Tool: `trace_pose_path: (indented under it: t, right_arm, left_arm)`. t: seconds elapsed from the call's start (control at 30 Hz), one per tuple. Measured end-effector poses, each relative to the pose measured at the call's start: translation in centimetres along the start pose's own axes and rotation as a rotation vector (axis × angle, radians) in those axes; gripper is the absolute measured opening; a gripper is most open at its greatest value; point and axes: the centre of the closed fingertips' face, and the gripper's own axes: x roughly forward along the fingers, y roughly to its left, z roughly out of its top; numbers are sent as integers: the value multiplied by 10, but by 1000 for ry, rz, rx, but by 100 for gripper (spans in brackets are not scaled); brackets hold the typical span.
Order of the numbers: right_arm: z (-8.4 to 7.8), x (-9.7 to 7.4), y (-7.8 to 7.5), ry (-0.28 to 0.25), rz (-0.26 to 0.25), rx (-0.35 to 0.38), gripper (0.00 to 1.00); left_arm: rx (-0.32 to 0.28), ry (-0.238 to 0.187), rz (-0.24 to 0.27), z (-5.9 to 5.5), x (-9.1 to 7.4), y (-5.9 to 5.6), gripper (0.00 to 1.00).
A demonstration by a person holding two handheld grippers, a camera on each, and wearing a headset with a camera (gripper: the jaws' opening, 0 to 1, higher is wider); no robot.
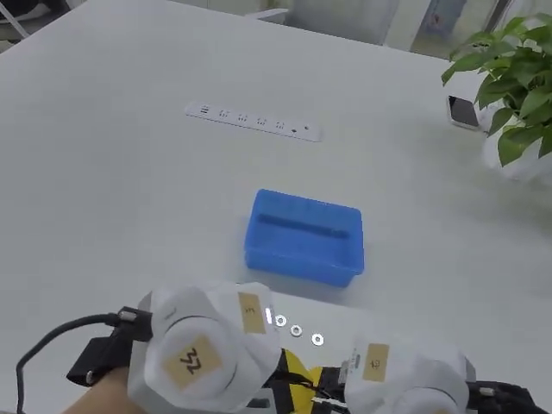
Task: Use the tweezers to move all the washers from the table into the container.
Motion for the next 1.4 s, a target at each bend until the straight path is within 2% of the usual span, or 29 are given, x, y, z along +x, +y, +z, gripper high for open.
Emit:
trace_pose_path:
  t: [0.23,0.33,0.37,0.4,0.43,0.47,0.5,0.53,0.63,0.67,0.7,0.73,0.77,0.8,0.83,0.9,0.97,1.0,1.03,1.13,1.23,1.4]
  right_arm:
    - [0,2,-1,13,-17,-32,2]
    - [-1,1,-1,19,-30,-37,2]
    - [-2,0,-2,26,-33,-42,2]
    - [-1,-3,-3,19,-40,-37,2]
    - [3,-7,-8,-3,-60,-11,2]
    - [5,-10,-12,-23,-73,21,2]
    - [6,-13,-17,-36,-81,50,2]
    - [6,-17,-25,-52,-97,93,2]
    - [4,-22,-48,-107,-145,220,3]
    - [3,-24,-54,-119,-156,246,3]
    - [2,-25,-63,-135,-174,266,3]
    - [-2,-26,-71,-134,-191,271,3]
    - [-3,-26,-74,-131,-196,268,3]
    - [-4,-26,-77,-130,-201,266,3]
    - [-5,-27,-82,-133,-218,269,4]
    - [-7,-27,-89,-135,-233,275,4]
    - [-11,-25,-92,-138,-236,303,4]
    - [-12,-24,-93,-138,-233,316,4]
    - [-13,-23,-93,-142,-235,324,4]
    - [-12,-22,-97,-158,-247,351,4]
    - [-10,-20,-99,-178,-248,379,4]
    - [-13,-16,-101,-171,-248,387,4]
  left_arm:
    - [13,3,-1,0,0,0,0]
    - [25,3,15,0,0,-2,0]
    - [22,8,40,-1,-2,1,2]
    - [0,2,57,-1,-4,3,7]
    - [-84,-12,49,-1,-9,1,11]
    - [-137,-18,52,-1,-12,2,15]
    - [-186,-39,78,0,-17,7,19]
    - [-209,-57,128,-1,-25,15,21]
    - [-231,-62,258,-13,-46,31,29]
    - [-250,-69,305,-18,-55,35,35]
    - [-274,-72,330,-22,-60,37,42]
    - [-323,-82,381,-28,-67,42,51]
    - [-343,-89,402,-32,-71,44,63]
    - [-363,-86,421,-36,-74,45,71]
    - [-386,-80,468,-43,-78,49,77]
    - [-420,-70,513,-49,-82,53,88]
    - [-436,-71,540,-51,-85,55,96]
    - [-435,-72,547,-51,-85,55,97]
    - [-431,-75,575,-52,-87,57,99]
    - [-425,-45,618,-58,-91,58,99]
    - [-403,-12,672,-66,-100,65,99]
    - [-448,26,706,-84,-109,72,99]
